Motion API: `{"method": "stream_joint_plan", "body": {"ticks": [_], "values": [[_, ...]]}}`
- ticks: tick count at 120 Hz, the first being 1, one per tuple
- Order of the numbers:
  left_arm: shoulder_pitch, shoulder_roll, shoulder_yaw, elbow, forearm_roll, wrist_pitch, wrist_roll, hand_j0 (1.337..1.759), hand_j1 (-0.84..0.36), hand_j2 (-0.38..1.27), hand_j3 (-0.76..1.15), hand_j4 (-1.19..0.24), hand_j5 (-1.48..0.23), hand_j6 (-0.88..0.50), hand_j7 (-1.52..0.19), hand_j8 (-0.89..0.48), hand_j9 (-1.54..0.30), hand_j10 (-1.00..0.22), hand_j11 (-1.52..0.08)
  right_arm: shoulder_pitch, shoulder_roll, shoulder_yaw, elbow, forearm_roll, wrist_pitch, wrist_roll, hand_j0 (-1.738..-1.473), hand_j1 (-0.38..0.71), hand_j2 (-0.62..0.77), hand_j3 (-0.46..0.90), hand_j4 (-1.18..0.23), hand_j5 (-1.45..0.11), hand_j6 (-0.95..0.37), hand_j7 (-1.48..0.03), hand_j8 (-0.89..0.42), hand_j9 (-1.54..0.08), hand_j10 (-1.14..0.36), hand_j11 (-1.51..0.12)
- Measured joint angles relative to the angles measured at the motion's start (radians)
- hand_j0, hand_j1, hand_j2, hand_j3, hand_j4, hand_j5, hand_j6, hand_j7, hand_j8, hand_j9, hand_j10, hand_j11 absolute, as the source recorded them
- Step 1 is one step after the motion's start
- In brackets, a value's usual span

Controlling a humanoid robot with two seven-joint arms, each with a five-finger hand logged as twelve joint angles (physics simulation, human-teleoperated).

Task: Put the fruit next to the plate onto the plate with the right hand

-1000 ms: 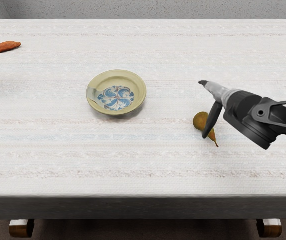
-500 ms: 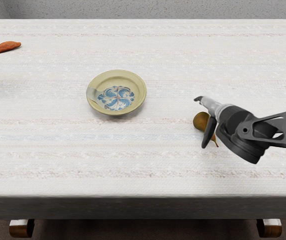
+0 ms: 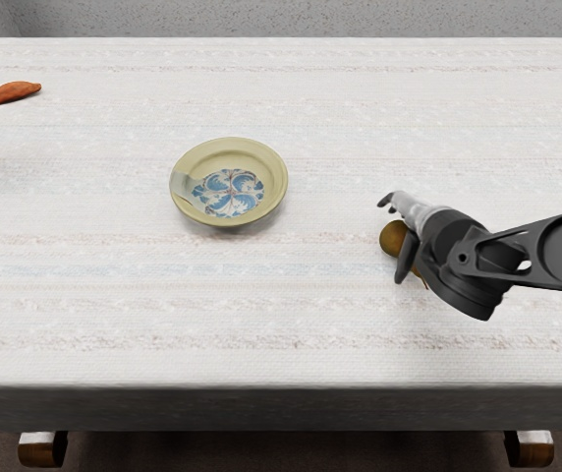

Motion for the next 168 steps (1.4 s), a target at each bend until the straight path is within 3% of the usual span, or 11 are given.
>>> {"method": "stream_joint_plan", "body": {"ticks": [107, 168], "values": [[-0.005, 0.000, 0.000, 0.000, 0.000, 0.000, 0.000, 1.658, 0.35, 0.00, 0.00, 0.00, 0.00, 0.00, 0.00, 0.00, 0.00, 0.00, 0.00, 0.001, 0.031, -0.027, -0.062, 0.011, 0.000, 0.000, -1.658, -0.07, -0.05, 0.00, -0.23, -0.30, -0.23, -0.30, -0.23, -0.30, -0.23, -0.30], [-0.006, 0.000, 0.000, 0.000, 0.000, 0.000, 0.000, 1.658, 0.35, 0.00, 0.00, 0.00, 0.00, 0.00, 0.00, 0.00, 0.00, 0.00, 0.00, -0.007, 0.040, -0.039, -0.085, 0.012, 0.001, 0.000, -1.657, 0.05, -0.01, 0.00, -0.36, -0.48, -0.36, -0.47, -0.36, -0.48, -0.36, -0.48]]}}
